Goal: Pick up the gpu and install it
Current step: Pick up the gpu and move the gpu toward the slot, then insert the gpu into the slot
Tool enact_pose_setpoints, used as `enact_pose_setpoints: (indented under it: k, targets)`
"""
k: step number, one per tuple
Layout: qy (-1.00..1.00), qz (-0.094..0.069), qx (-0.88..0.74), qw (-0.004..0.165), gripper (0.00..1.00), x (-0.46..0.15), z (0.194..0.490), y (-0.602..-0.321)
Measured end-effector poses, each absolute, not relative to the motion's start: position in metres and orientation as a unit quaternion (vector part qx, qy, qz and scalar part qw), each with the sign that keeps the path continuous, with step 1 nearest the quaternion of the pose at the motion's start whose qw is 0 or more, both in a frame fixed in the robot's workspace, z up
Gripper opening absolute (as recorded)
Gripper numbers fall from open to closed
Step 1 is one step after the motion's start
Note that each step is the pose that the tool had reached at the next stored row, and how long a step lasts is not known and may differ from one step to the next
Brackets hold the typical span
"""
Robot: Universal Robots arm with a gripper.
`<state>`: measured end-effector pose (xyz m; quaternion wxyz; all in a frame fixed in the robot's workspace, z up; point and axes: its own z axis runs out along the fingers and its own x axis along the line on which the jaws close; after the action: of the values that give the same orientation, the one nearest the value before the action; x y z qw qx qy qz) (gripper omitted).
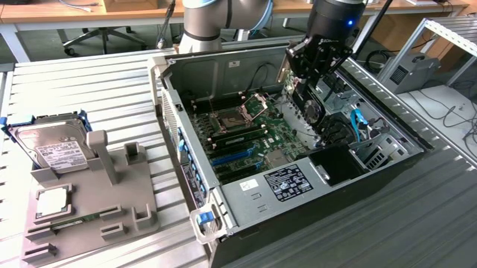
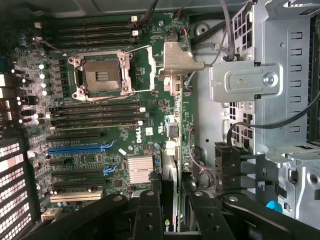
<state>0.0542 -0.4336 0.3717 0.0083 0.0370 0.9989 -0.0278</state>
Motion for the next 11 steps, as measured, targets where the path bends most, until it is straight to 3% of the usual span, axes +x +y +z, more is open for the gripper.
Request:
enact_pose_setpoints:
  k: [11]
  targets:
    - [0.999,-0.028,0.037,0.008,0.26,0.0541,0.3714,-0.4336]
